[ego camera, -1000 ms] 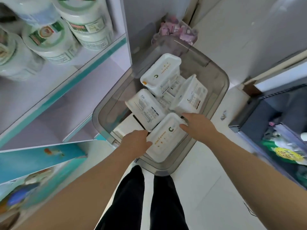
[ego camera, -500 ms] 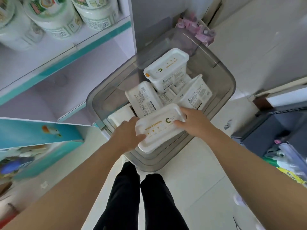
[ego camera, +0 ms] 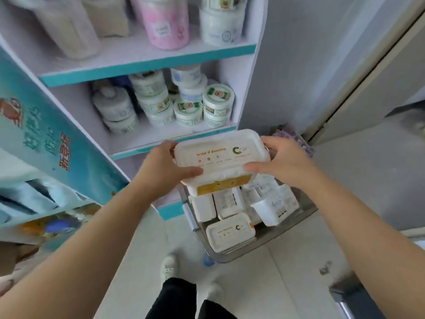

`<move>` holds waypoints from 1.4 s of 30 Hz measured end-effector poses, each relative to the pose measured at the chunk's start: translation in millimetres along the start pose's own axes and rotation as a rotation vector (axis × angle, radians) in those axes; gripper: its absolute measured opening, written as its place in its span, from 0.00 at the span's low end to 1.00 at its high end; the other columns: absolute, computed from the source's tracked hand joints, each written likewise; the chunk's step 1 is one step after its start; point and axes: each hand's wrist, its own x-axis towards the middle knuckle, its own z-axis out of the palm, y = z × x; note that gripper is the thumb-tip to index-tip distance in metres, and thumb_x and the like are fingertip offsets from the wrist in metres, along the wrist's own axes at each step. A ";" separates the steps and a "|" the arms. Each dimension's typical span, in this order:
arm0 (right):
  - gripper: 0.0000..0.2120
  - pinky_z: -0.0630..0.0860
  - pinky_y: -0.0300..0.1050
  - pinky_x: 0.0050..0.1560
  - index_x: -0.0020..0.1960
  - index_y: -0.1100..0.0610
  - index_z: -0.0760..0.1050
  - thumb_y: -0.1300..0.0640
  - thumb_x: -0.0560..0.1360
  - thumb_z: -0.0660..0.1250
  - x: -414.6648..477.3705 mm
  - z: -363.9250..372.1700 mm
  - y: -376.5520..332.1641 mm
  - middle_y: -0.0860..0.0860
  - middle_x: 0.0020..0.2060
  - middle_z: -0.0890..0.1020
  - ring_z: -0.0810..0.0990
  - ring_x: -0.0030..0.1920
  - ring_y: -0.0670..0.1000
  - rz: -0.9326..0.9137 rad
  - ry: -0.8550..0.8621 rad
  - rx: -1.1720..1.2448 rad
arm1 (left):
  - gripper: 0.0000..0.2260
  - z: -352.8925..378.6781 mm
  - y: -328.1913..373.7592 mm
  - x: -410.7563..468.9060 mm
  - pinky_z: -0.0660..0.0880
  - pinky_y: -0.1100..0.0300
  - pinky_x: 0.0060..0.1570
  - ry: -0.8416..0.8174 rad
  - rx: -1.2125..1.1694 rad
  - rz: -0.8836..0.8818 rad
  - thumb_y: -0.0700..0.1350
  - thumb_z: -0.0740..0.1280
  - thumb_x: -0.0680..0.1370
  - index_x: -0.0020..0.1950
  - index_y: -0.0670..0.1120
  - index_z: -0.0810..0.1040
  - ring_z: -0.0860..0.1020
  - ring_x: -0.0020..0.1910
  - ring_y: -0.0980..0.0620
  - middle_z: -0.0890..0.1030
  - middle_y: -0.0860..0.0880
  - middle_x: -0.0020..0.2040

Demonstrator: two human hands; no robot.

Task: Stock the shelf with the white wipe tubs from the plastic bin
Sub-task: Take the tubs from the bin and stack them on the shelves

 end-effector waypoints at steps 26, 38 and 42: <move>0.11 0.77 0.36 0.46 0.37 0.47 0.78 0.55 0.62 0.80 40.9 220.1 -451.7 0.40 0.39 0.83 0.82 0.38 0.41 -0.653 0.004 0.104 | 0.28 -471.4 -61.3 -146.2 0.77 0.40 0.53 0.610 -0.032 0.316 0.59 0.79 0.58 0.48 0.42 0.79 0.82 0.47 0.41 0.84 0.43 0.46; 0.36 0.73 0.46 0.61 0.65 0.59 0.74 0.50 0.60 0.80 142.7 270.0 -538.8 0.53 0.59 0.79 0.77 0.59 0.52 -0.639 0.044 0.077 | 0.25 -581.6 -82.5 -61.6 0.58 0.66 0.27 0.565 -0.103 0.220 0.51 0.80 0.63 0.37 0.39 0.66 0.61 0.32 0.49 0.69 0.46 0.37; 0.25 0.71 0.38 0.46 0.54 0.57 0.79 0.50 0.61 0.80 180.8 277.0 -549.7 0.48 0.44 0.78 0.76 0.47 0.49 -0.618 0.041 0.029 | 0.24 -592.6 -87.4 -23.0 0.68 0.62 0.36 0.605 -0.114 0.187 0.50 0.80 0.65 0.54 0.40 0.78 0.75 0.40 0.50 0.78 0.45 0.45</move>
